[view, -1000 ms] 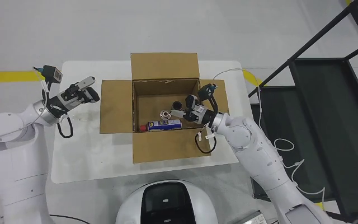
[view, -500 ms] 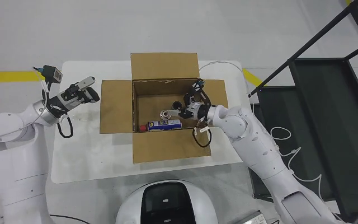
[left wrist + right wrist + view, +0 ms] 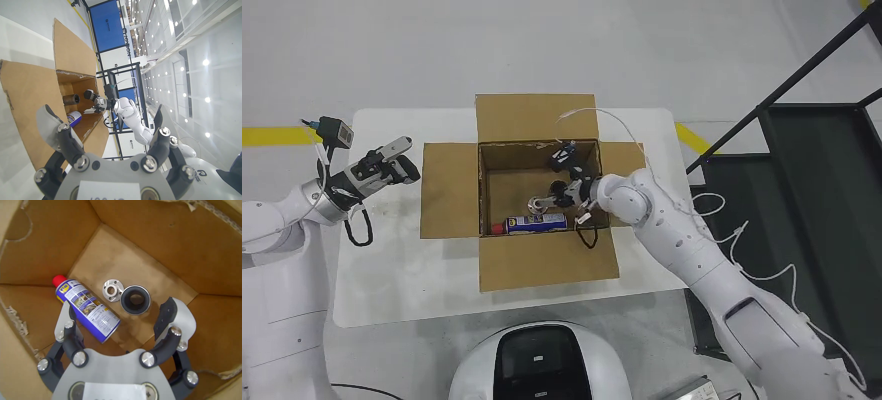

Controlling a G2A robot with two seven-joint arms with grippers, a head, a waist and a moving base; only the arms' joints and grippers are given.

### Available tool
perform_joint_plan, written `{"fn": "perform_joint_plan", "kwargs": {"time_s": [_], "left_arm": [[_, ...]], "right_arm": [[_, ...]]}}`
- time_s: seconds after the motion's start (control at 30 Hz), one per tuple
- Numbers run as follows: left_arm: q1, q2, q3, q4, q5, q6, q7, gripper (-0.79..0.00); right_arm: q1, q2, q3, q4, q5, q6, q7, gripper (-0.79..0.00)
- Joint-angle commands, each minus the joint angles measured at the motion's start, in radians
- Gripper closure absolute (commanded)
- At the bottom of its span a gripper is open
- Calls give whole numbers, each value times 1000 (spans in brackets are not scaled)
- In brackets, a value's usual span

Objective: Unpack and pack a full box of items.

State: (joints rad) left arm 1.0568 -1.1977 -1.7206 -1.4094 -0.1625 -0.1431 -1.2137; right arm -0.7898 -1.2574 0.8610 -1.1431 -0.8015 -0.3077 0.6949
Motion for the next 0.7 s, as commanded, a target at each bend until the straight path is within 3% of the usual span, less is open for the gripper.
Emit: {"fn": "perform_joint_plan", "kwargs": {"time_s": [0.0,0.47,0.5,0.53,0.6,0.63,0.67], "left_arm": [[0,0,0,0,0,0,0,-785],[0,0,0,0,0,0,0,-785],[0,0,0,0,0,0,0,-785],[0,0,0,0,0,0,0,-785],[0,0,0,0,0,0,0,-785],[0,0,0,0,0,0,0,-785],[0,0,0,0,0,0,0,-785]], "right_arm": [[20,-9,-18,36,-11,5,-5,-785],[119,-77,-124,269,-41,-26,-81,-767],[123,-81,-129,282,-39,-30,-85,-643],[128,-86,-134,293,-40,-36,-89,-428],[136,-93,-140,316,-39,-42,-98,-172],[140,-97,-143,325,-39,-46,-103,-9],[143,-100,-146,335,-39,-50,-107,0]]}}
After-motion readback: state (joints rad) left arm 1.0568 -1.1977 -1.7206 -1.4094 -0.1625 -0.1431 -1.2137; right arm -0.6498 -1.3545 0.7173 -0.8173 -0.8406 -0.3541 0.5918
